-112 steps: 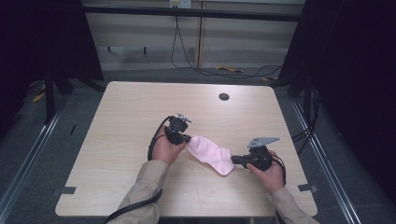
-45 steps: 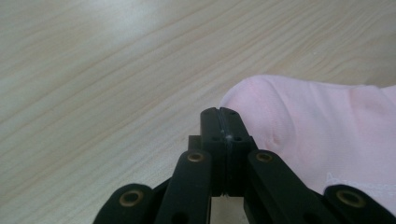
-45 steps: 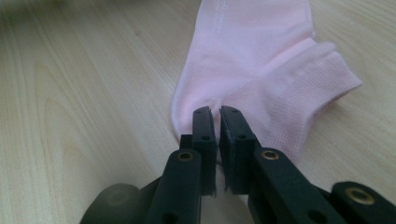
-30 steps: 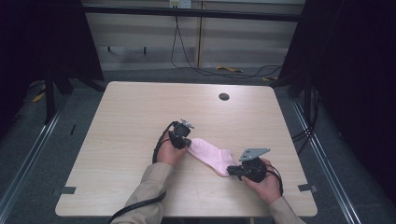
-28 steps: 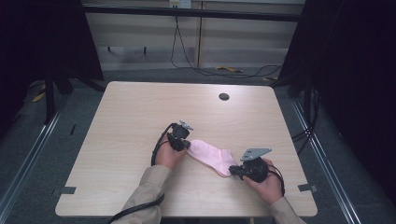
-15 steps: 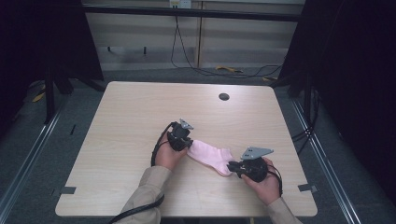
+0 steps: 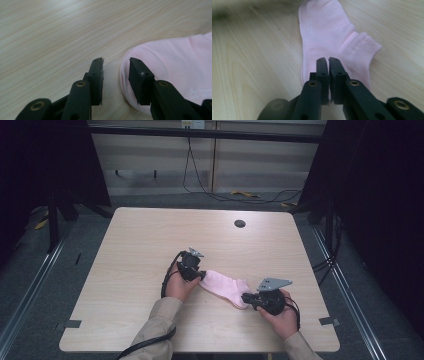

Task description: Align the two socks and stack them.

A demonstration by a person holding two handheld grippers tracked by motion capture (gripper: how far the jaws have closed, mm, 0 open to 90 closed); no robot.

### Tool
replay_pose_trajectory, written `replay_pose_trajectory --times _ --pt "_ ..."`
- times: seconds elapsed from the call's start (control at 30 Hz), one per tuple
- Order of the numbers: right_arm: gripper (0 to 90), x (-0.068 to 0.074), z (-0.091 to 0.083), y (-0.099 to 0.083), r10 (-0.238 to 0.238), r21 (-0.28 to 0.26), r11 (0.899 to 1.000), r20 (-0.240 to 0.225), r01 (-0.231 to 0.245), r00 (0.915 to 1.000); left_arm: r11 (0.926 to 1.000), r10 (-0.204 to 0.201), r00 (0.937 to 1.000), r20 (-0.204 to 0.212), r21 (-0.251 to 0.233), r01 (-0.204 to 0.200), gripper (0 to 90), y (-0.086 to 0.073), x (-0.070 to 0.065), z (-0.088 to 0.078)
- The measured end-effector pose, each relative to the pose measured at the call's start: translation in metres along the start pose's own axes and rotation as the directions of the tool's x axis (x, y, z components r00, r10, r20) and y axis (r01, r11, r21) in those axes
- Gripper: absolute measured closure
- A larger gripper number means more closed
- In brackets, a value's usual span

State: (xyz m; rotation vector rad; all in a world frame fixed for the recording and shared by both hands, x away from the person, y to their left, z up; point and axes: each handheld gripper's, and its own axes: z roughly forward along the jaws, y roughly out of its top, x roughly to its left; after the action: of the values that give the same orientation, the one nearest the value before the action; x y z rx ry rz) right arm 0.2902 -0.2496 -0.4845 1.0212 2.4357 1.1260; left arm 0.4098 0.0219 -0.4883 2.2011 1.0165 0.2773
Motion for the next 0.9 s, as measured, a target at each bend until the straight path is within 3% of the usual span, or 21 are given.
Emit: replay_pose_trajectory --times 0.17,0.37,0.47,0.67,0.77,0.9 --pt "90.0 0.001 0.005 -0.003 -0.001 0.02 1.0 -0.006 0.001 1.0 0.9999 -0.001 1.0 -0.01 -0.014 0.001 61.2 -0.001 0.003 -0.007" --pt "90.0 0.004 0.008 -0.004 -0.009 0.042 0.999 -0.007 0.01 0.9999 0.9999 0.009 0.9999 0.004 0.008 -0.009 63.2 -0.006 0.001 -0.001" --pt "90.0 0.002 0.008 -0.006 -0.003 0.04 0.999 -0.016 0.004 0.9999 0.9999 -0.005 0.9998 0.021 0.009 0.004 65.3 -0.007 0.001 0.002" --pt "90.0 0.003 0.009 -0.006 -0.013 0.037 0.999 -0.011 0.013 0.9999 0.9998 0.008 0.9981 0.061 0.018 -0.009 72.3 -0.006 -0.001 0.004" --pt "90.0 0.004 0.009 -0.007 -0.007 0.036 0.999 -0.011 0.007 0.9999 1.0 -0.001 0.9963 0.086 0.005 0.001 81.4 -0.007 -0.003 0.005" --pt "90.0 0.004 0.009 -0.007 -0.007 0.035 0.999 -0.011 0.007 0.9999 0.9993 0.032 0.9973 0.067 0.015 -0.033 87.5 -0.005 -0.007 0.004"
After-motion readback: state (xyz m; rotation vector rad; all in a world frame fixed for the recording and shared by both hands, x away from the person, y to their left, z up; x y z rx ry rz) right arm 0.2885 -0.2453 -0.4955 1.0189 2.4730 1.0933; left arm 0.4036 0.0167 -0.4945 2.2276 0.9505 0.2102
